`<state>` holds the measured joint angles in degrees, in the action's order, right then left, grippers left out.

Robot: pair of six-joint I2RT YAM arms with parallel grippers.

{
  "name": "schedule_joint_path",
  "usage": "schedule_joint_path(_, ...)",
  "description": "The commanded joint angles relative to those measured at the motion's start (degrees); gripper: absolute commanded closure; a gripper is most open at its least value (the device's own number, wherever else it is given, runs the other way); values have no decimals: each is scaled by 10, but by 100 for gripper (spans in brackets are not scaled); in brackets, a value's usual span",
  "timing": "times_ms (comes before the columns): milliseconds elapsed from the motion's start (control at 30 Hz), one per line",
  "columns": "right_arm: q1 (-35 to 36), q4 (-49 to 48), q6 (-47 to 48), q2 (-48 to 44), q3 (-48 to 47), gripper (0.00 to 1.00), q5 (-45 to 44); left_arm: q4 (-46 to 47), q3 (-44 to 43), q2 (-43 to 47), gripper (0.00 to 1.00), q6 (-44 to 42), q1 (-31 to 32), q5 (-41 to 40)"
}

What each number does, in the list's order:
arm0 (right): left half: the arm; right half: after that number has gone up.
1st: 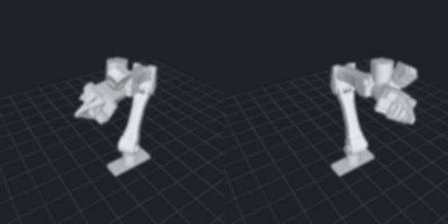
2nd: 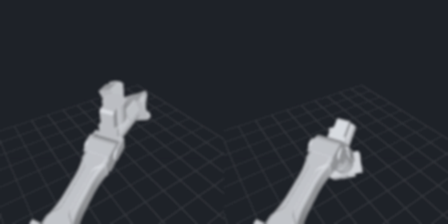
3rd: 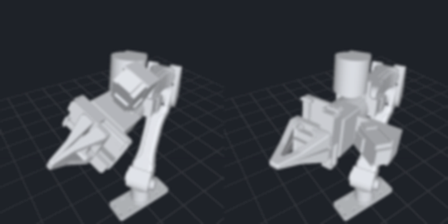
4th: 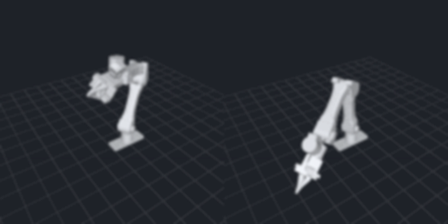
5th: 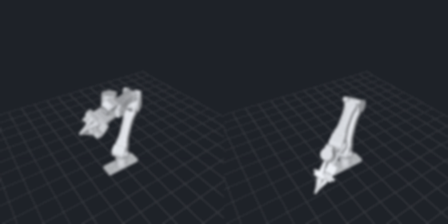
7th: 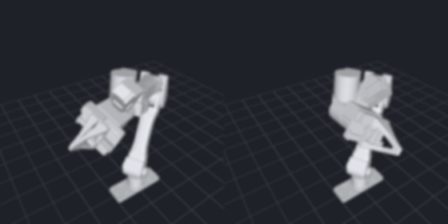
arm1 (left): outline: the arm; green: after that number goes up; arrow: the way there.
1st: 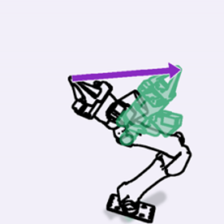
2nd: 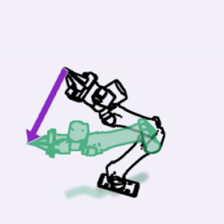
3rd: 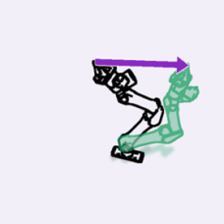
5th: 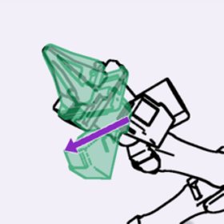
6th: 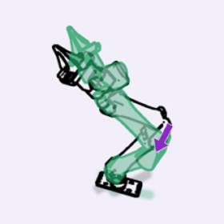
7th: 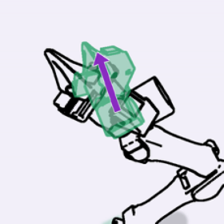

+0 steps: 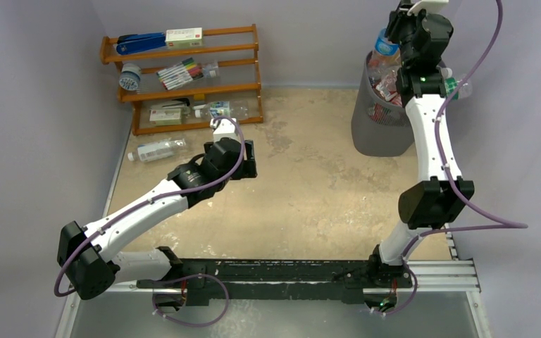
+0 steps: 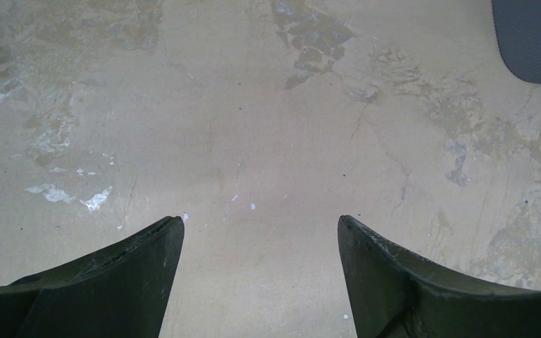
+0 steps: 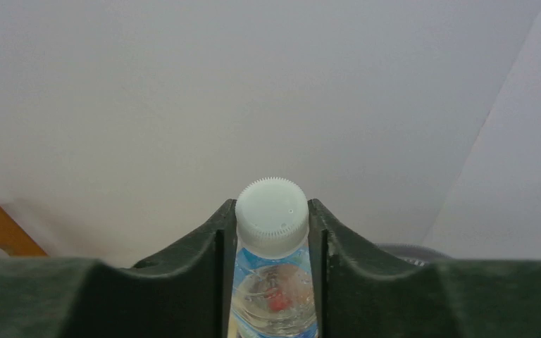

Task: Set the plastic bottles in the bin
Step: Place the plastic bottle in the trash bin.

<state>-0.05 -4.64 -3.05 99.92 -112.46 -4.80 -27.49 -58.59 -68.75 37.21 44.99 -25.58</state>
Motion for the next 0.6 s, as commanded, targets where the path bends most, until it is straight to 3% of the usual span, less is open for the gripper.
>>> schedule_joint_path(0,1,3,-9,-23,17,55,6,19,0,17,20,-7,-4,5)
schedule_joint_path(100,1,10,-9,-25,8,44,2,17,0,19,20,-7,-4,5)
schedule_joint_path(567,1,45,-12,-43,-33,12,-6,11,-4,30,20,0,-4,7)
